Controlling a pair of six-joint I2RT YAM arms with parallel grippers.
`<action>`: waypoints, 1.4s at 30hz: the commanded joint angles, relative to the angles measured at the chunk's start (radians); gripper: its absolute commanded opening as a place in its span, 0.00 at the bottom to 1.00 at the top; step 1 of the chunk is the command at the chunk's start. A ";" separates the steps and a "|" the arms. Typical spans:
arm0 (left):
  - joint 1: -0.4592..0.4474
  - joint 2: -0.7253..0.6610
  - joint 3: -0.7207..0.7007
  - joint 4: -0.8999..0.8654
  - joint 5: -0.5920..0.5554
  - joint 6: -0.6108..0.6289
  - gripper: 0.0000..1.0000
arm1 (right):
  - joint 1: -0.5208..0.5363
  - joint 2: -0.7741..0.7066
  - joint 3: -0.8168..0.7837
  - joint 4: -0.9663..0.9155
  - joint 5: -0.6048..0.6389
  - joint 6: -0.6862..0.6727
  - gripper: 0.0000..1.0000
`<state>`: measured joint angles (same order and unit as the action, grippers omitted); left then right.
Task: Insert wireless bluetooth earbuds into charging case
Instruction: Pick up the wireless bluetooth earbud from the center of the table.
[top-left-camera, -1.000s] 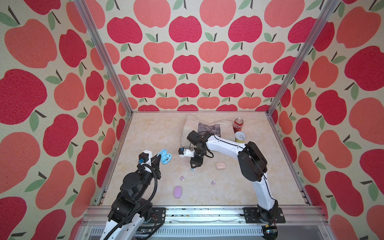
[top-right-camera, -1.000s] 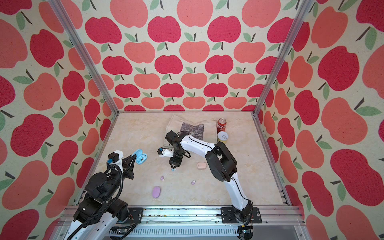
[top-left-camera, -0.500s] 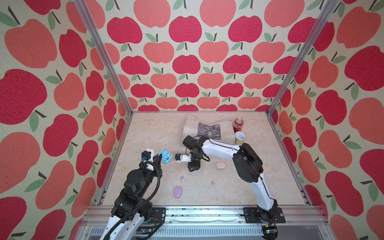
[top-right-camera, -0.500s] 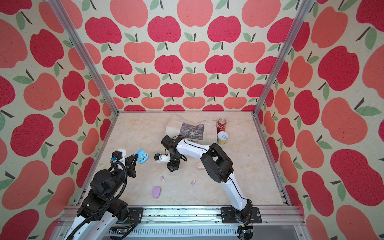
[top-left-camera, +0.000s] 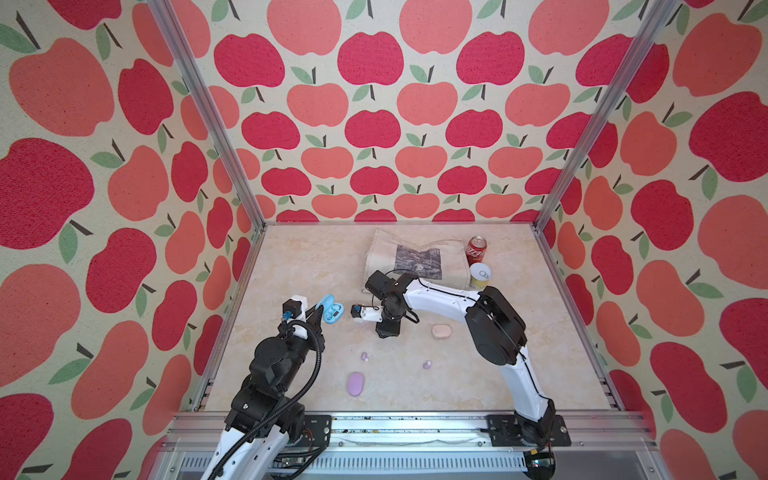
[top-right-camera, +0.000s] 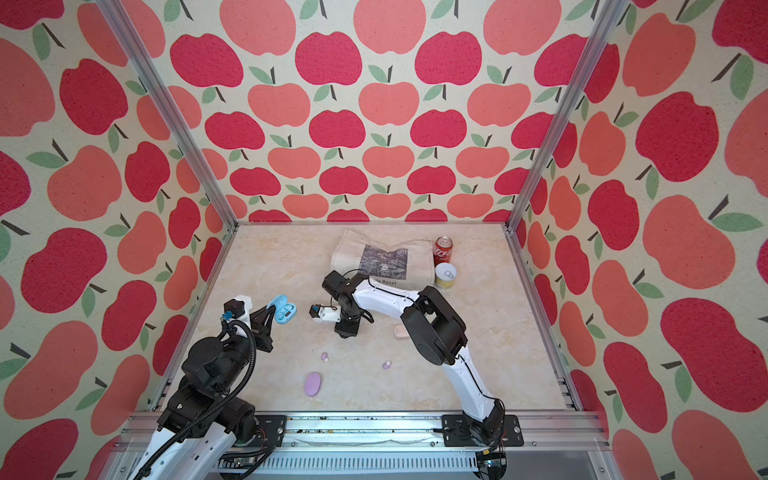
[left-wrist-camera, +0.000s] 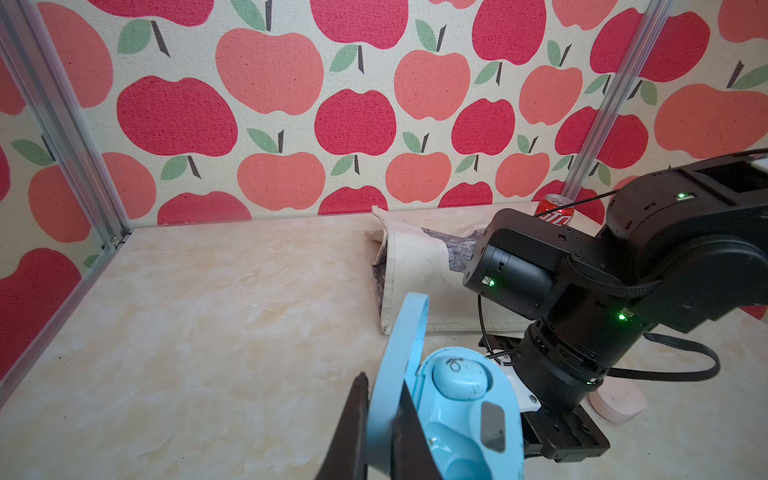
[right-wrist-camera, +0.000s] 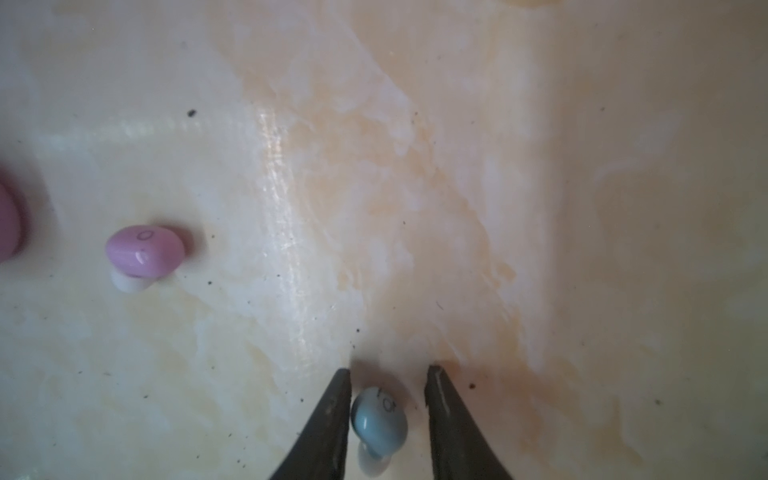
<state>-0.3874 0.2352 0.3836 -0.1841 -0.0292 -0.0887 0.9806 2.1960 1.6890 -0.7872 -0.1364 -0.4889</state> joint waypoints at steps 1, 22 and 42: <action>0.011 0.014 -0.014 0.055 0.025 -0.008 0.00 | -0.007 0.015 -0.043 -0.039 0.038 0.051 0.30; 0.029 0.058 -0.034 0.119 0.139 0.040 0.00 | -0.066 -0.113 -0.085 -0.007 -0.036 0.315 0.09; -0.058 0.568 -0.056 0.626 0.218 0.194 0.00 | -0.226 -0.438 -0.159 0.088 -0.207 0.780 0.08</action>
<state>-0.4187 0.7506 0.3267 0.2741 0.2169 0.0708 0.7513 1.8030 1.5074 -0.7021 -0.2947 0.2024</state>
